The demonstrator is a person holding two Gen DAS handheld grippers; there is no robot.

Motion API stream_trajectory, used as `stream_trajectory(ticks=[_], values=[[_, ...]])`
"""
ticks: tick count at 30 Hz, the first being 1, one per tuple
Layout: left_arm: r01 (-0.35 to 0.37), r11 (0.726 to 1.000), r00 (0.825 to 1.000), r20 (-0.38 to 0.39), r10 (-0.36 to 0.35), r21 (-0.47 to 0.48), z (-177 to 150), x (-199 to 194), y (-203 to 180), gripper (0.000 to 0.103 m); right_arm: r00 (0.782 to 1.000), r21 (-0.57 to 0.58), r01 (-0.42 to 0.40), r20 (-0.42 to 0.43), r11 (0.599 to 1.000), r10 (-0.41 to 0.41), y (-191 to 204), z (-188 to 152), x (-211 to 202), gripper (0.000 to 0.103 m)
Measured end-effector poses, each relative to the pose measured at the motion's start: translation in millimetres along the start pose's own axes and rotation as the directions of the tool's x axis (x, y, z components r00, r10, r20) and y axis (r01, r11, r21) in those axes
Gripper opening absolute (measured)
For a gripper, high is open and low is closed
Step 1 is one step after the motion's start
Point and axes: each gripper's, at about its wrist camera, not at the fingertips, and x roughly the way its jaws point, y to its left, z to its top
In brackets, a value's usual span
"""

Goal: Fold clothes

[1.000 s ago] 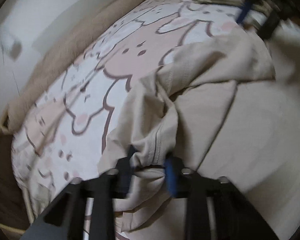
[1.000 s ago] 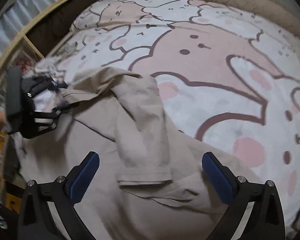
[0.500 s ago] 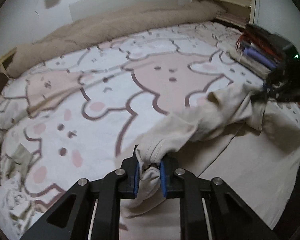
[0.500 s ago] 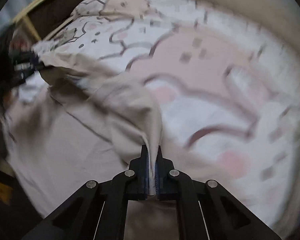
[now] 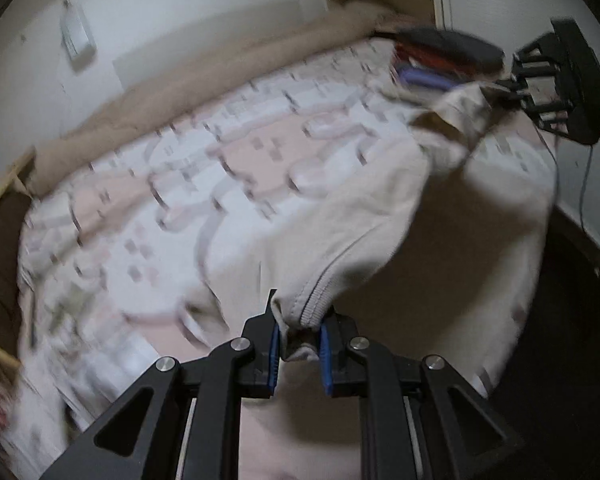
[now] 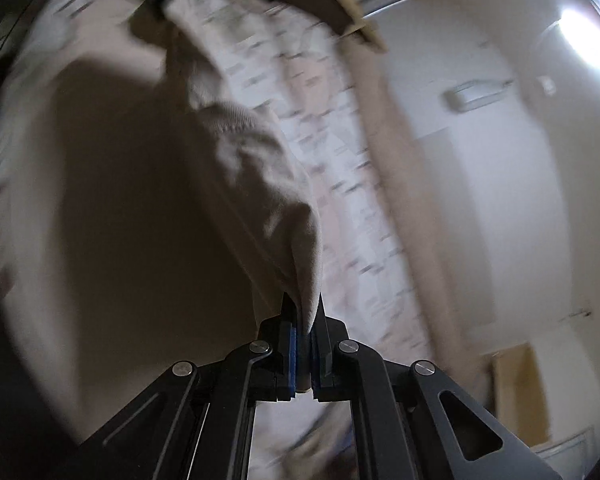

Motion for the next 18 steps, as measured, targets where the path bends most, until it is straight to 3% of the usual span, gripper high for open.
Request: stream_trajectory(ticks=[5, 7, 9, 11, 13, 16, 17, 18], values=[[0.057, 0.998, 0.992, -0.114, -0.056, 0.003, -55, 36, -56, 0.017, 0.993, 0.014, -0.089, -0.079, 0.996, 0.09, 91, -53, 15, 0.005], [0.062, 0.998, 0.99, -0.128, -0.06, 0.006, -67, 40, -69, 0.017, 0.994, 0.027, -0.076, -0.077, 0.997, 0.077, 113, -65, 19, 0.005], [0.06, 0.998, 0.992, -0.114, -0.061, -0.01, -69, 34, -69, 0.017, 0.996, 0.046, -0.058, -0.068, 0.997, 0.061, 120, -74, 18, 0.006], [0.06, 0.998, 0.993, -0.1, -0.062, -0.025, -71, 28, -68, 0.018, 0.988, 0.108, -0.126, -0.078, 0.986, 0.135, 120, -80, 13, 0.006], [0.059, 0.997, 0.994, -0.085, -0.063, -0.041, -73, 22, -68, 0.024, 0.982, 0.152, -0.15, -0.093, 0.977, 0.165, 116, -78, 12, 0.012], [0.056, 0.996, 0.996, -0.063, -0.061, -0.07, -77, 13, -62, 0.039, 0.982, 0.211, -0.135, -0.101, 0.968, 0.159, 110, -79, 6, 0.049], [0.052, 0.996, 0.997, -0.057, -0.057, -0.075, -78, 12, -60, 0.041, 0.978, 0.251, -0.155, -0.097, 0.956, 0.184, 104, -81, 4, 0.074], [0.046, 0.996, 0.997, -0.055, -0.05, -0.079, -80, 11, -60, 0.044, 0.973, 0.291, -0.175, -0.092, 0.941, 0.21, 98, -83, 1, 0.085]])
